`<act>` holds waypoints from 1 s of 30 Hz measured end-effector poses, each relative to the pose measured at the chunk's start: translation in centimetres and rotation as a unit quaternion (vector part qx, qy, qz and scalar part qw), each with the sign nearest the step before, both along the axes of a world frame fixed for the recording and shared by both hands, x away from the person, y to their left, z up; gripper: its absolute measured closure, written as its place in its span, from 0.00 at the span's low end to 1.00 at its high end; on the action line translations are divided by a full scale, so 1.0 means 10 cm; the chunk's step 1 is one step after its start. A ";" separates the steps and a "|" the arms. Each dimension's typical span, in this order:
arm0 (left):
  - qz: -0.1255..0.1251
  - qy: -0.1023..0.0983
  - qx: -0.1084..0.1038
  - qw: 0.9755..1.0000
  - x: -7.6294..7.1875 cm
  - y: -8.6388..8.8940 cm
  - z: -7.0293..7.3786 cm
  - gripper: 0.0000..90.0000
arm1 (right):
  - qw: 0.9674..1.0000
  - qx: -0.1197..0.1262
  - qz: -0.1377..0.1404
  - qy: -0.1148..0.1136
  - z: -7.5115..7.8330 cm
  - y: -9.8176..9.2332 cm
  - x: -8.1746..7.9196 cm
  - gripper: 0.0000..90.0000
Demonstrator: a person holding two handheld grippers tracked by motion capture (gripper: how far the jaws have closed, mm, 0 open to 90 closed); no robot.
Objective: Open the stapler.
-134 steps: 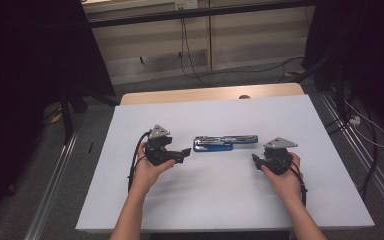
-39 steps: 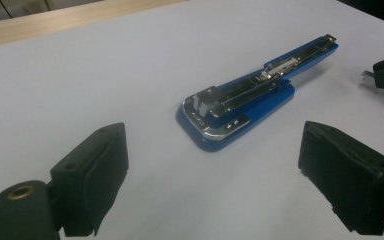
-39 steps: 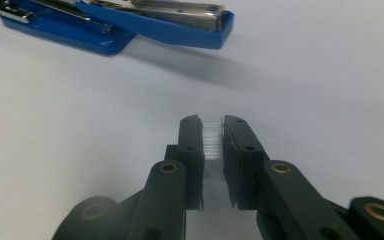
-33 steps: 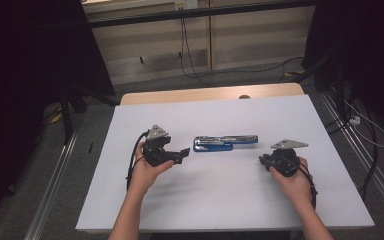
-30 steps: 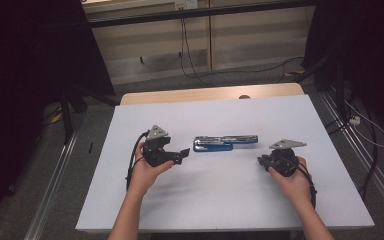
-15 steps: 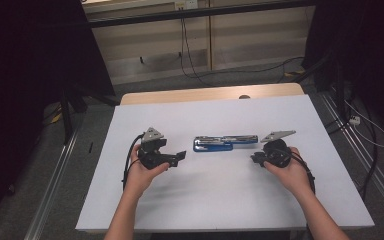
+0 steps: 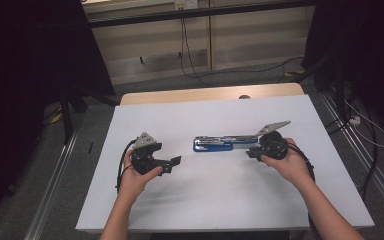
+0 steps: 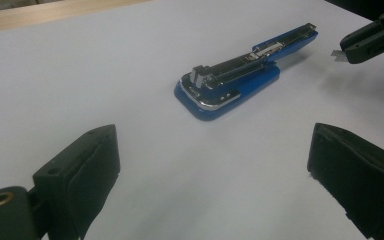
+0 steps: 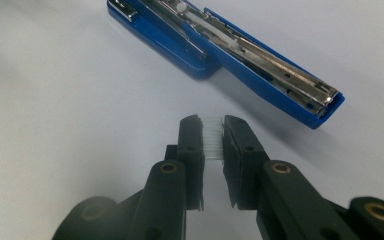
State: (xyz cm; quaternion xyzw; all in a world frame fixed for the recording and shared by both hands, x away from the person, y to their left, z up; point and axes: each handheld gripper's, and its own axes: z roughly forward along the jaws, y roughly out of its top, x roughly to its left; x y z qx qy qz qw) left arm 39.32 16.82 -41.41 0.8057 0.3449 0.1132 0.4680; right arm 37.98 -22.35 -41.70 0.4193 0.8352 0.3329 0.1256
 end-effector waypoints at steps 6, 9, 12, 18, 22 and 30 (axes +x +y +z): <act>0.003 0.001 -0.006 1.000 -0.04 0.07 -0.02 0.07 | 1.000 0.007 0.014 0.000 0.08 0.00 0.06 0.88; -0.001 -0.001 -0.003 1.000 -0.06 0.11 -0.03 0.07 | 1.000 0.009 0.018 -0.001 0.12 0.01 0.09 0.88; 0.001 -0.002 0.001 1.000 -0.08 0.14 -0.03 0.07 | 1.000 0.012 0.020 0.001 0.14 0.03 0.11 0.88; -0.003 -0.001 0.005 1.000 -0.11 0.14 -0.03 0.07 | 0.999 0.012 0.038 0.001 0.19 0.08 0.15 0.88; -0.004 -0.002 0.002 1.000 -0.12 0.16 -0.03 0.07 | 0.999 0.015 0.049 0.006 0.21 0.09 0.20 0.88; -0.004 -0.004 0.006 1.000 -0.15 0.19 -0.02 0.07 | 0.997 0.012 0.075 0.009 0.24 0.14 0.26 0.88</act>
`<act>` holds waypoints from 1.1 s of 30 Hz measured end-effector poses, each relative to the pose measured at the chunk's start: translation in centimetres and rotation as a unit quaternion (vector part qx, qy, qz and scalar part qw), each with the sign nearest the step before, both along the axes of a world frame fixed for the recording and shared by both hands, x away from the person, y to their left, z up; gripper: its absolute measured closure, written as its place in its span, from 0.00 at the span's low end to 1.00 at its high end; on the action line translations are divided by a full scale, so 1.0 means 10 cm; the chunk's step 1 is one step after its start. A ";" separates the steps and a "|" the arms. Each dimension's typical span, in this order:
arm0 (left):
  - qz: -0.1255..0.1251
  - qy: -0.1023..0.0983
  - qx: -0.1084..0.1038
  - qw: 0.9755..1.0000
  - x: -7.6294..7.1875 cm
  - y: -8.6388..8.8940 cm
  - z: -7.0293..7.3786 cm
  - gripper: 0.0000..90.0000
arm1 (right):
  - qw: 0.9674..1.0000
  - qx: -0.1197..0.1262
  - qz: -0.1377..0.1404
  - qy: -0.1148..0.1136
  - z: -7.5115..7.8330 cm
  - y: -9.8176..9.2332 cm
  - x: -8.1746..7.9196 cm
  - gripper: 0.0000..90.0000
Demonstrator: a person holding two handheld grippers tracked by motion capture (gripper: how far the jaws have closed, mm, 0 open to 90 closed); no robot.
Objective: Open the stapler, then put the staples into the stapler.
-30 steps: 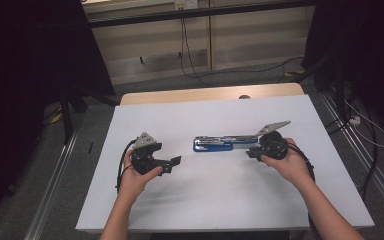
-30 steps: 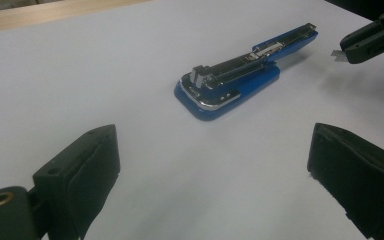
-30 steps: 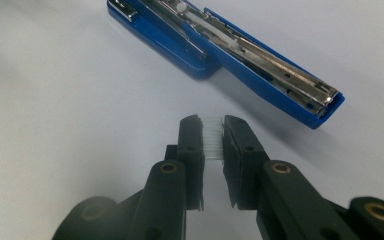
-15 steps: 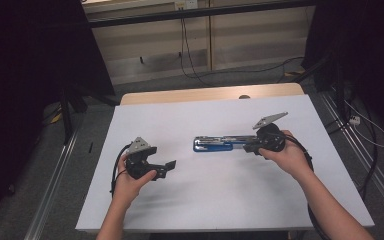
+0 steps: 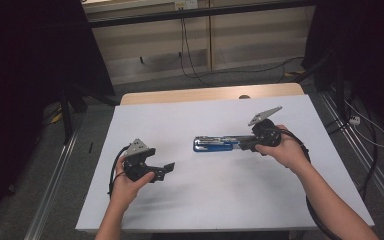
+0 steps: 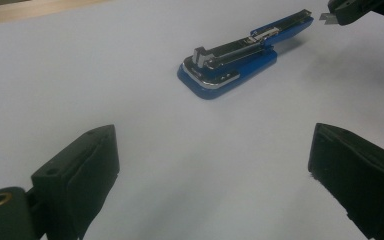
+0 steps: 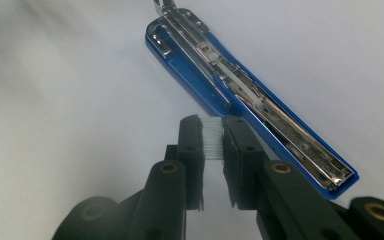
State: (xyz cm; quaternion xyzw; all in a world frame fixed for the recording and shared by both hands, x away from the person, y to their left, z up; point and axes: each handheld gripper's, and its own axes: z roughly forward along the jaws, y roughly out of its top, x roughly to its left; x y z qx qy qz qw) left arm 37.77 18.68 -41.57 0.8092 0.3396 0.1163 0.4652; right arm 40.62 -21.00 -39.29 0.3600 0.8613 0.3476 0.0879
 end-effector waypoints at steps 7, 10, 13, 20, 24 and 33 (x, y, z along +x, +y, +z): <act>0.003 0.002 0.007 1.000 -0.04 0.06 -0.01 0.07 | 1.000 0.001 0.014 0.005 0.02 0.07 0.06 0.88; 0.004 0.000 0.002 1.000 -0.05 0.10 -0.01 0.07 | 1.000 0.008 0.021 0.008 0.06 0.11 0.10 0.88; 0.007 -0.001 0.004 1.000 -0.04 0.12 -0.01 0.07 | 1.000 0.008 0.028 0.008 0.08 0.14 0.12 0.88; 0.003 -0.003 0.000 1.000 -0.04 0.12 -0.02 0.07 | 0.999 0.015 0.028 0.004 0.13 0.19 0.18 0.88; 0.005 0.000 0.000 1.000 -0.03 0.11 -0.02 0.07 | 0.999 0.017 0.029 0.003 0.15 0.20 0.19 0.88; 0.008 -0.004 -0.008 1.000 -0.06 0.14 0.00 0.07 | 0.999 0.019 0.032 -0.003 0.20 0.18 0.23 0.88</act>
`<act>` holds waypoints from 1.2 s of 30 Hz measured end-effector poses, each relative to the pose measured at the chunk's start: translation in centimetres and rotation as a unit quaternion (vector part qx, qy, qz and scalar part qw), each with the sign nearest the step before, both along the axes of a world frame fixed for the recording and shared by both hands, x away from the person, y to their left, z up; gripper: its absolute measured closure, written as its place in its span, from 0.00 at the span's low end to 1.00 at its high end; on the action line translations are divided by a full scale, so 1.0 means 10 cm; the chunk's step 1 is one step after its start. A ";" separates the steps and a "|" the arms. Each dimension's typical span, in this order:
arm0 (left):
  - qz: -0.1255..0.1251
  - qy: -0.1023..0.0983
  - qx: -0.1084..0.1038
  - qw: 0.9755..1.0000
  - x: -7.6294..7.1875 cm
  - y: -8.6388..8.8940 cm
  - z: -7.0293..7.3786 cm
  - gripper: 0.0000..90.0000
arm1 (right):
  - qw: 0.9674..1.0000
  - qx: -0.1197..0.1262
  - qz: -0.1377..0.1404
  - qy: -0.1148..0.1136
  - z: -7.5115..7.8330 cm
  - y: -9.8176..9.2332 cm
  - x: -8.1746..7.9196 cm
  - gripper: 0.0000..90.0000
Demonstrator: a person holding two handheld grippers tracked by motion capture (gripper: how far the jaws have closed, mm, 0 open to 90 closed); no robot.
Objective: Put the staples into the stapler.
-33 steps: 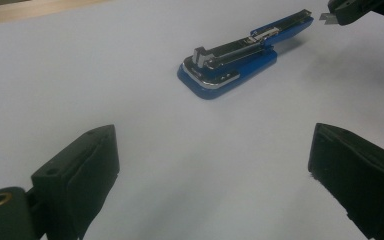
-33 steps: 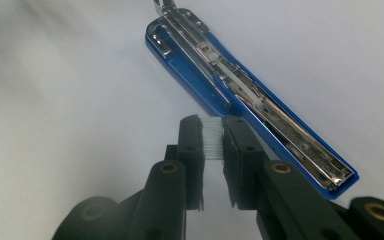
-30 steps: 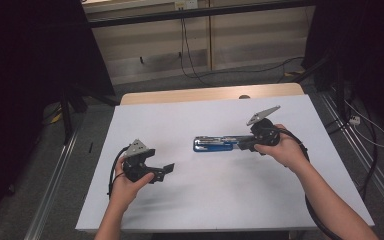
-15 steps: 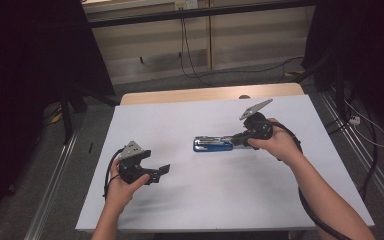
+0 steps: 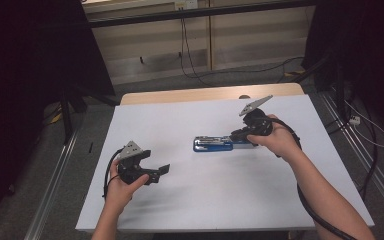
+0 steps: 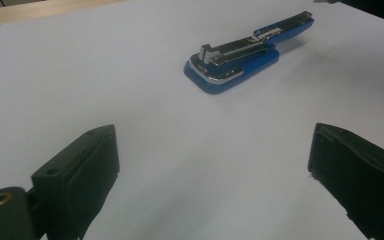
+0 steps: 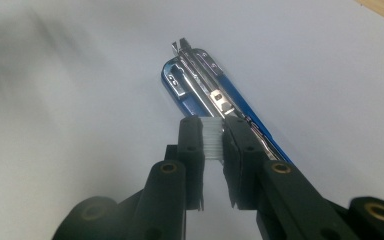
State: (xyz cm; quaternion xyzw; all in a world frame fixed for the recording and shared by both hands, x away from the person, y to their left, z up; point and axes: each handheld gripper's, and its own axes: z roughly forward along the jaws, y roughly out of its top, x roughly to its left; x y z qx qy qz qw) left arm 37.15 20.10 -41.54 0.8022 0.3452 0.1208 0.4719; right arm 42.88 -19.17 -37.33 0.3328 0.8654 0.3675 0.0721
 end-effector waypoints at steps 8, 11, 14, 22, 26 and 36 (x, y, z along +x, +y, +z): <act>0.004 0.002 0.004 1.000 -0.02 0.03 -0.01 0.07 | 1.000 -0.009 0.016 -0.001 0.00 0.05 0.09 0.88; 0.004 0.004 0.002 1.000 -0.02 0.03 -0.01 0.07 | 1.000 -0.015 0.025 0.000 0.01 0.09 0.15 0.88; 0.005 0.003 0.003 1.000 -0.01 0.05 -0.02 0.07 | 0.999 -0.019 0.035 -0.003 0.02 0.13 0.20 0.88; 0.007 0.005 0.000 1.000 0.00 0.05 -0.02 0.07 | 0.999 -0.026 0.045 -0.004 0.01 0.18 0.28 0.88; 0.006 0.006 0.001 1.000 -0.01 0.05 -0.03 0.07 | 0.998 -0.030 0.056 -0.003 0.00 0.21 0.34 0.88; 0.011 0.007 0.000 1.000 -0.01 0.09 -0.03 0.07 | 0.995 -0.052 0.081 -0.010 0.04 0.32 0.42 0.88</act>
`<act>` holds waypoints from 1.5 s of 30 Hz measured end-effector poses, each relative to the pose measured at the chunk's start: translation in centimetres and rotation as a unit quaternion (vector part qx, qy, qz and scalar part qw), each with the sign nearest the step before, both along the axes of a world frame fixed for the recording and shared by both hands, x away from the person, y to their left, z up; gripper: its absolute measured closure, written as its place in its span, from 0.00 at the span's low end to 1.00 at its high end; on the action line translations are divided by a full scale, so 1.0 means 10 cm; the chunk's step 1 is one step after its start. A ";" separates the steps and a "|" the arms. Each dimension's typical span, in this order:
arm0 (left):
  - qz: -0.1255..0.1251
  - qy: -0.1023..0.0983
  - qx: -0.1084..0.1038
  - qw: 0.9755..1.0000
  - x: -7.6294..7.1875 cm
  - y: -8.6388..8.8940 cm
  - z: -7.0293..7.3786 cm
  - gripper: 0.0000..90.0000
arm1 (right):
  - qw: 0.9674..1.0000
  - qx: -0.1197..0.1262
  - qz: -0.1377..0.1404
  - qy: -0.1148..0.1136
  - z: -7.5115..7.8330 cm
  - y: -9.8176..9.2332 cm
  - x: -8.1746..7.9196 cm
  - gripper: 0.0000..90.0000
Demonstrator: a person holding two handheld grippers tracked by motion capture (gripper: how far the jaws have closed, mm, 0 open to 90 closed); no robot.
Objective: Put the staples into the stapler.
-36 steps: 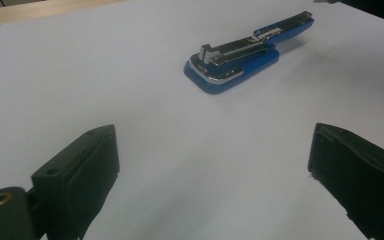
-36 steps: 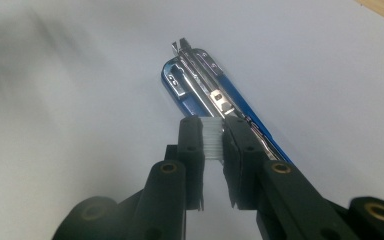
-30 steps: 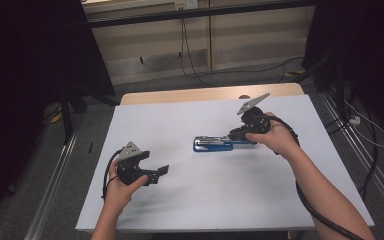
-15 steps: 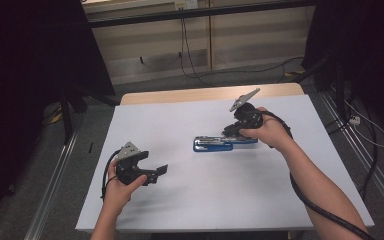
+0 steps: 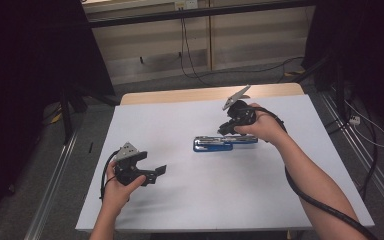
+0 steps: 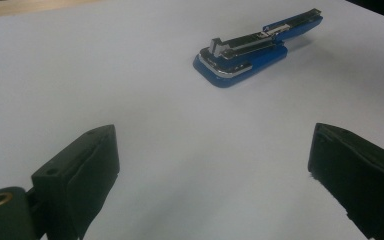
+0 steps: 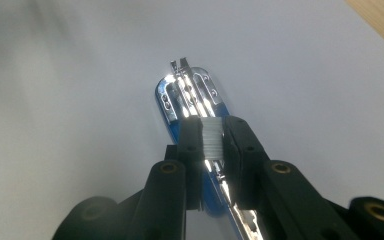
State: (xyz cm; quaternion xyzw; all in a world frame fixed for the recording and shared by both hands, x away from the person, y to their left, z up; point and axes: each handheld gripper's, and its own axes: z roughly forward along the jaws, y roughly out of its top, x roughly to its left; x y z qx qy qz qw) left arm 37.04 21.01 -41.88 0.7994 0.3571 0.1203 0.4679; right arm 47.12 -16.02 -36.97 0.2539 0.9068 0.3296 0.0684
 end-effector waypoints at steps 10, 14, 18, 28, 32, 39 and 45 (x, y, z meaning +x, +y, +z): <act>0.004 0.002 0.000 1.000 0.00 0.01 -0.01 0.07 | 1.000 -0.004 0.018 -0.002 0.03 0.07 0.10 0.88; 0.004 0.002 0.003 1.000 0.01 0.02 -0.02 0.07 | 1.000 -0.007 0.021 -0.001 0.01 0.10 0.13 0.88; 0.003 0.002 0.003 1.000 0.01 0.02 -0.02 0.07 | 1.000 -0.011 0.027 0.002 -0.01 0.13 0.15 0.88; 0.004 0.003 0.002 1.000 0.01 0.03 -0.03 0.07 | 0.999 -0.006 0.034 0.005 -0.06 0.17 0.18 0.88; 0.004 0.003 0.003 1.000 0.01 0.03 -0.03 0.07 | 0.999 -0.007 0.037 0.006 -0.09 0.18 0.20 0.88; 0.007 0.006 0.005 1.000 0.01 0.04 -0.04 0.07 | 0.999 -0.006 0.049 0.006 -0.14 0.22 0.23 0.88; 0.007 0.005 0.005 1.000 0.01 0.05 -0.04 0.07 | 0.998 -0.007 0.058 0.009 -0.18 0.27 0.26 0.88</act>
